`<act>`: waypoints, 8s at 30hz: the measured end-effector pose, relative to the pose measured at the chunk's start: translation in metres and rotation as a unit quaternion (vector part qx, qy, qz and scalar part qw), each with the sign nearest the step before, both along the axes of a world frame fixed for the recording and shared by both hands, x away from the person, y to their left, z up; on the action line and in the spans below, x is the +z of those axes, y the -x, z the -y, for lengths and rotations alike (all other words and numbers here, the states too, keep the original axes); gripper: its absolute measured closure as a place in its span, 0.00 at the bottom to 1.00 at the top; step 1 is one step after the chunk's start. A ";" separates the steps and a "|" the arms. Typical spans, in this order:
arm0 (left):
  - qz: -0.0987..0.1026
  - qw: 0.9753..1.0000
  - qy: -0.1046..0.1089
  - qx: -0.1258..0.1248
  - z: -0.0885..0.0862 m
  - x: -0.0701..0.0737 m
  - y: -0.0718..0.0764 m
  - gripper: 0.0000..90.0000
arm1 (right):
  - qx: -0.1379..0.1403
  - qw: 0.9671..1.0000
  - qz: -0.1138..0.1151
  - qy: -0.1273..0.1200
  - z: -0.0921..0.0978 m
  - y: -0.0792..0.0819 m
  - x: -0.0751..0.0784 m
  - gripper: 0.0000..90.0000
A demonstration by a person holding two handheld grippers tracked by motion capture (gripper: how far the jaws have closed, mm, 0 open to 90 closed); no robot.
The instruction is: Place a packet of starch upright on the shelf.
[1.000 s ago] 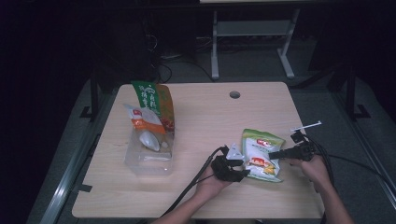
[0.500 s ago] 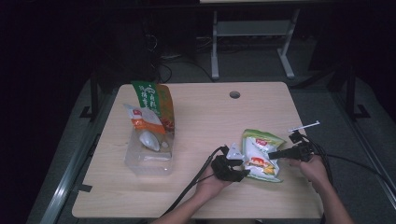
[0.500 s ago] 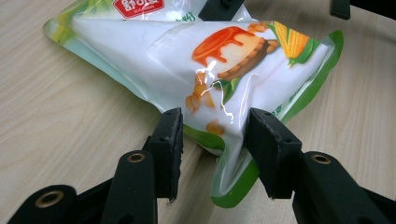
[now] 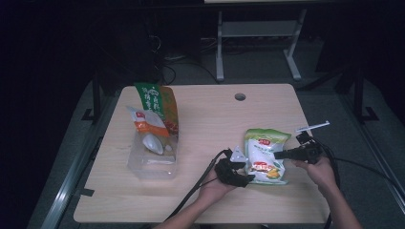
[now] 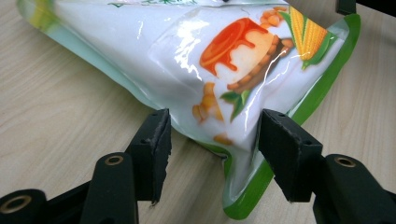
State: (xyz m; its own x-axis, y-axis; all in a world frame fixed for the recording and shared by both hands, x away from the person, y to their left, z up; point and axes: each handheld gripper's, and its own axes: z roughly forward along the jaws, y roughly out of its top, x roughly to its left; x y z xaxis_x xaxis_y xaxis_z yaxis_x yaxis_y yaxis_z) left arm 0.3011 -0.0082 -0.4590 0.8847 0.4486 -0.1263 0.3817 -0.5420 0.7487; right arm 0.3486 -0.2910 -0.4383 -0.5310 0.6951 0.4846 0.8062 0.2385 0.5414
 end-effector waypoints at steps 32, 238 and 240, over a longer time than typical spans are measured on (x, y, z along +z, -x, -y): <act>-0.074 0.994 0.082 -0.004 -0.009 -0.005 -0.015 0.24 | 0.067 0.987 0.140 -0.034 -0.014 0.023 0.036 0.96; 0.060 0.996 0.058 -0.039 -0.129 0.014 0.093 0.35 | 0.282 0.945 0.164 0.003 -0.392 -0.016 0.120 1.00; 0.058 0.996 0.059 -0.039 -0.128 0.013 0.094 0.35 | 0.259 0.953 0.157 -0.015 -0.390 -0.016 0.119 1.00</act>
State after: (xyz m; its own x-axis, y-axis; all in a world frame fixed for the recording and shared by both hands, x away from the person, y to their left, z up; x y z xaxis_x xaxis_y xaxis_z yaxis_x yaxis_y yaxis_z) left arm 0.2073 0.1201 -0.4457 0.9280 0.3663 -0.0685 0.2486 -0.4716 0.8460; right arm 0.3642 0.0992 -0.3191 -0.9212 0.2880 0.2616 0.3819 0.5408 0.7495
